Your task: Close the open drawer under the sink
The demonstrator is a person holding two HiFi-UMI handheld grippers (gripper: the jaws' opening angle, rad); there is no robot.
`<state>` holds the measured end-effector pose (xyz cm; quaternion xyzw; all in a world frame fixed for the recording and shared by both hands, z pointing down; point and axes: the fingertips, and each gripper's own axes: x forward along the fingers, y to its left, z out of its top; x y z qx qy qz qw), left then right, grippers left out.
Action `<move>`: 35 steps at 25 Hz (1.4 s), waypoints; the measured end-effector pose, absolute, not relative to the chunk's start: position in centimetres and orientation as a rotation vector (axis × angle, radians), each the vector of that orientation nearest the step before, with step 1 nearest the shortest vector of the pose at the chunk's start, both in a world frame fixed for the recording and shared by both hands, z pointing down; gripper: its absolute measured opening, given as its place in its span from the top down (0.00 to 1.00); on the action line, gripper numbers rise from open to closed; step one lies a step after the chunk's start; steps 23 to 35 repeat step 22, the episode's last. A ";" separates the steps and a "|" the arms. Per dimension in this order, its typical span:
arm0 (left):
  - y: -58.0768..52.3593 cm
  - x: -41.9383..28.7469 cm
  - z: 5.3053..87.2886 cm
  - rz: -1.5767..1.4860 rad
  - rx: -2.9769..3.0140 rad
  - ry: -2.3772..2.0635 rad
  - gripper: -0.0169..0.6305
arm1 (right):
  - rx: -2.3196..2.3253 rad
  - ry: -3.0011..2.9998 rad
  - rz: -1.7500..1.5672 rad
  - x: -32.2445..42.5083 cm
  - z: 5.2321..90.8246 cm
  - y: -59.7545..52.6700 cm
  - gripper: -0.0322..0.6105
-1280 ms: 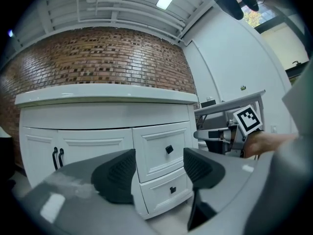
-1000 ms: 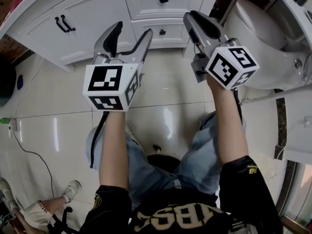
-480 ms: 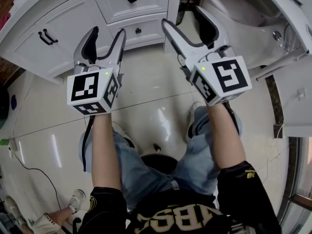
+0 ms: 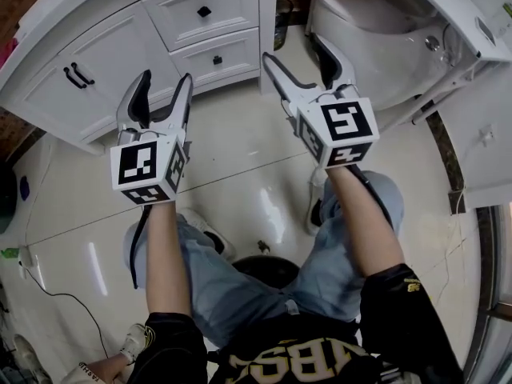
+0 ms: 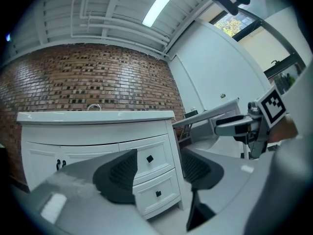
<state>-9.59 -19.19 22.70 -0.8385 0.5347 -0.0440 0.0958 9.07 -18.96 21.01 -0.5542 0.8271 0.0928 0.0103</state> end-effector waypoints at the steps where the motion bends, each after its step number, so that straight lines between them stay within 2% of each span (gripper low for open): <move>1: -18.9 -9.8 22.7 -0.126 -2.483 1.585 0.53 | -1.734 2.586 0.277 9.1 21.3 -19.0 0.42; 12: -18.6 -11.3 22.1 -0.072 -2.491 1.593 0.53 | -1.680 2.641 0.227 5.7 22.9 -20.0 0.42; 35: -19.5 -10.0 21.7 -0.051 -2.526 1.566 0.53 | -1.668 2.639 0.172 5.3 23.1 -21.8 0.42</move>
